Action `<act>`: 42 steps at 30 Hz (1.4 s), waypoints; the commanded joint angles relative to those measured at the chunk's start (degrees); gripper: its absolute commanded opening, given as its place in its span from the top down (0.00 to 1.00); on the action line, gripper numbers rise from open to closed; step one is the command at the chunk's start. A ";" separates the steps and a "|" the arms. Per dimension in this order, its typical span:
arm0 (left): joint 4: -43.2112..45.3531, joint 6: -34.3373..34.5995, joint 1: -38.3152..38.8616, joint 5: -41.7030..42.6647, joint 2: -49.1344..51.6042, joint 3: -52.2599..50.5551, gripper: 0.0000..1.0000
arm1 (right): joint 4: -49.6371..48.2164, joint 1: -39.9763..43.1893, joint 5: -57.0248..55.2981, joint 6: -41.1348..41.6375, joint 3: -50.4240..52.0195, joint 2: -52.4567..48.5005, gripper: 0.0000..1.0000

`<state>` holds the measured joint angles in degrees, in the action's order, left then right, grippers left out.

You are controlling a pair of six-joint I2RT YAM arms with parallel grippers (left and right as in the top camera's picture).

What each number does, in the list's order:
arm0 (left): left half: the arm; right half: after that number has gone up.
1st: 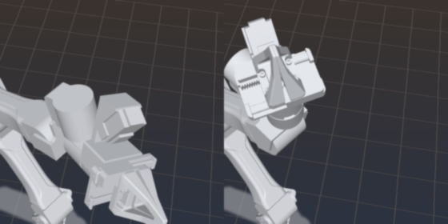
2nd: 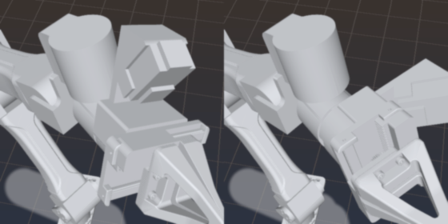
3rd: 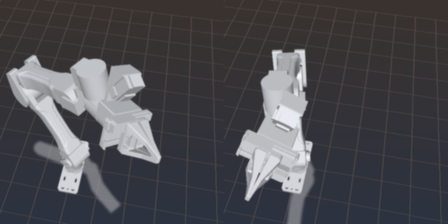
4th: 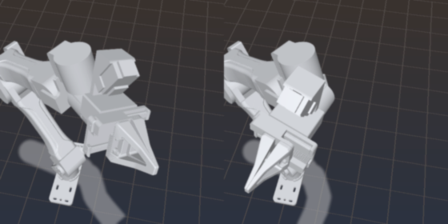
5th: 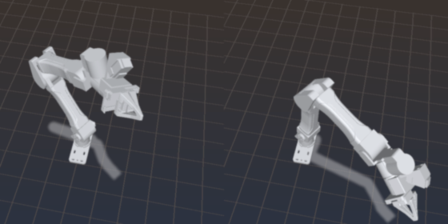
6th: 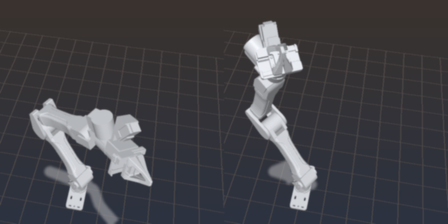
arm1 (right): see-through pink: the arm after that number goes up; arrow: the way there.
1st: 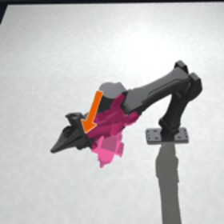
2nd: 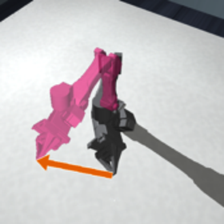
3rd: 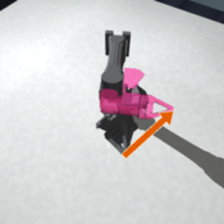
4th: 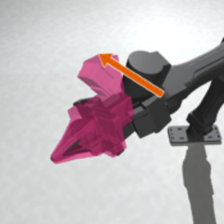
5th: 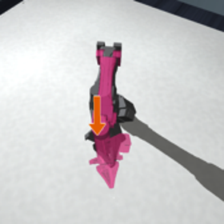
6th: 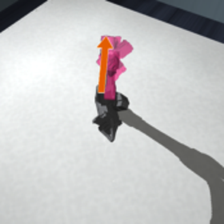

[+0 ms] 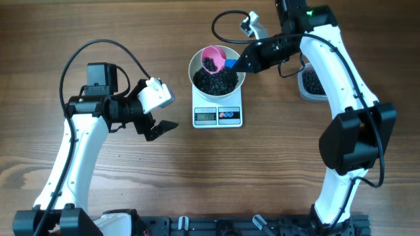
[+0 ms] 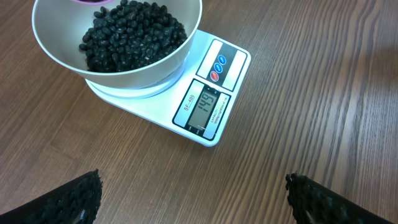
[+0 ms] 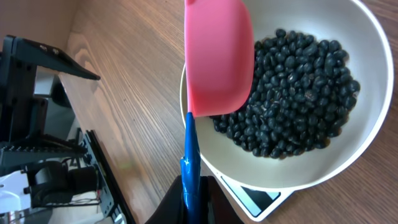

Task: Scoop item into bowl and weigh 150g on scale

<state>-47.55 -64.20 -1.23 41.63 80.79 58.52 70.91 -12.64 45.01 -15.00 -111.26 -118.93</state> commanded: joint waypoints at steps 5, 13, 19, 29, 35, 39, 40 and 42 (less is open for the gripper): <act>-0.02 0.35 -0.15 0.26 0.24 0.33 0.00 | -3.69 0.13 -0.28 2.40 -0.92 2.29 0.96; -0.02 0.35 -0.15 0.26 0.24 0.33 0.00 | -4.28 0.13 -7.10 2.99 -0.92 2.97 0.96; -0.02 0.35 -0.15 0.26 0.24 0.33 0.00 | -4.17 0.07 -8.39 1.49 -0.92 4.00 0.96; -0.02 0.35 -0.15 0.26 0.24 0.33 0.00 | -2.08 -3.13 -15.67 -0.11 -0.92 4.11 0.96; -0.02 0.33 -0.15 0.26 0.24 0.33 0.00 | -2.10 -3.26 -16.87 -0.24 -0.92 4.11 0.96; -0.02 0.35 -0.15 0.26 0.24 0.33 0.00 | -2.25 -3.26 -16.61 -0.46 -0.92 4.11 0.96; -0.02 0.35 -0.15 0.26 0.24 0.33 0.00 | -2.56 -3.28 -16.61 -0.42 -0.92 4.11 0.96; -0.02 0.35 -0.15 0.26 0.24 0.33 0.00 | -2.34 -4.17 -18.14 -1.46 -0.92 4.11 0.96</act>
<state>-47.55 -64.20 -1.23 41.63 80.79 58.52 68.55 -15.86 28.80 -14.52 -111.26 -116.75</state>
